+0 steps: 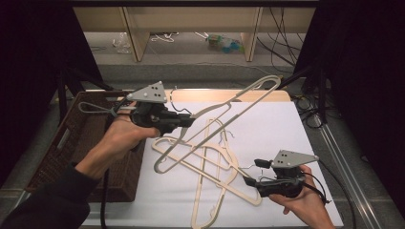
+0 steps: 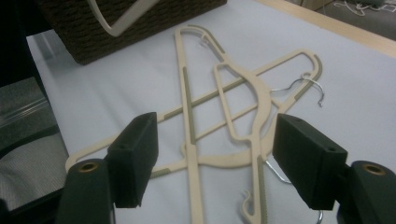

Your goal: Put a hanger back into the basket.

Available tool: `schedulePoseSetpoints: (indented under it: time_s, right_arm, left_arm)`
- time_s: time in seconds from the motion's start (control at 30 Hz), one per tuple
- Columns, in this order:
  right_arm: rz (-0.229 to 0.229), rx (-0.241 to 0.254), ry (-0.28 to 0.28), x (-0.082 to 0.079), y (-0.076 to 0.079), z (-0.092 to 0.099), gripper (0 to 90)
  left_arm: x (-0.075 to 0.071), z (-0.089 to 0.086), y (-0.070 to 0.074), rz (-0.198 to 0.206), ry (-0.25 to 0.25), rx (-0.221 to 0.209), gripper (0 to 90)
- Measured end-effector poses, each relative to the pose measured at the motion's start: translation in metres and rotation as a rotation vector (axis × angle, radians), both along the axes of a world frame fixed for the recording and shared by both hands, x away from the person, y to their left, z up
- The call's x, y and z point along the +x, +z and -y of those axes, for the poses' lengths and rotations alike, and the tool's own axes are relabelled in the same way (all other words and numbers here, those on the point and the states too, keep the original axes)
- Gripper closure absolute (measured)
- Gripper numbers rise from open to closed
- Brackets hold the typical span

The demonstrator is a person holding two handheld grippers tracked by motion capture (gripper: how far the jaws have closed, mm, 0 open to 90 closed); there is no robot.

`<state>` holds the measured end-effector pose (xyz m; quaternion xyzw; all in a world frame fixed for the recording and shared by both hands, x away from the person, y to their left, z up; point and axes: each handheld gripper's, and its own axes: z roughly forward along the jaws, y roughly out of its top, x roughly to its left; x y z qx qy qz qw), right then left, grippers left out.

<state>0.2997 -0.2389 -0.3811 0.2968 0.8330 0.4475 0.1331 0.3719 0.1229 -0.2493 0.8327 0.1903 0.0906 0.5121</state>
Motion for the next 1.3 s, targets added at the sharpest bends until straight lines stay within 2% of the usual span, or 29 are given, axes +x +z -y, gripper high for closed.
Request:
schedulePoseSetpoints:
  time_s: [0.07, 0.2, 0.3, 0.37, 0.47, 0.6, 0.73, 0.93, 1.03, 1.13, 1.3]
  right_arm:
    - [-0.003, 0.003, -0.004, -0.001, -0.005, 0.000, 31.3]
    - [-0.023, -0.002, 0.005, -0.002, -0.015, -0.001, 30.0]
    - [-0.043, -0.007, 0.016, -0.003, -0.020, -0.002, 29.9]
    - [-0.046, -0.011, 0.014, -0.004, -0.021, -0.002, 29.9]
    - [-0.046, -0.009, 0.012, -0.004, -0.022, -0.002, 29.7]
    - [-0.048, -0.015, 0.008, -0.005, -0.024, -0.001, 29.7]
    - [-0.046, -0.012, 0.011, -0.006, -0.025, 0.000, 29.3]
    - [-0.057, -0.019, 0.005, -0.006, -0.028, 0.001, 28.5]
    - [-0.057, -0.021, 0.007, -0.006, -0.029, 0.000, 28.5]
    - [-0.063, -0.019, 0.012, -0.006, -0.029, 0.000, 28.5]
    - [-0.070, -0.027, 0.013, -0.005, -0.032, 0.001, 28.5]
  left_arm:
    - [-0.005, -0.007, 0.004, -0.023, -0.002, -0.023, 86.3]
    - [-0.019, -0.022, 0.013, -0.011, 0.000, -0.022, 86.3]
    - [-0.027, -0.036, 0.021, -0.020, 0.017, -0.026, 86.3]
    - [-0.032, -0.048, 0.028, -0.017, 0.027, -0.025, 86.3]
    - [-0.040, -0.067, 0.044, -0.015, 0.051, -0.048, 86.3]
    - [-0.049, -0.092, 0.060, 0.005, 0.089, -0.047, 86.3]
    - [-0.052, -0.113, 0.062, 0.008, 0.139, -0.037, 86.3]
    - [-0.045, -0.142, 0.056, 0.000, 0.219, -0.023, 86.3]
    - [-0.038, -0.156, 0.052, 0.006, 0.256, -0.002, 86.3]
    - [-0.030, -0.172, 0.048, -0.005, 0.277, -0.012, 86.3]
    - [-0.016, -0.198, 0.035, 0.012, 0.331, 0.013, 86.3]
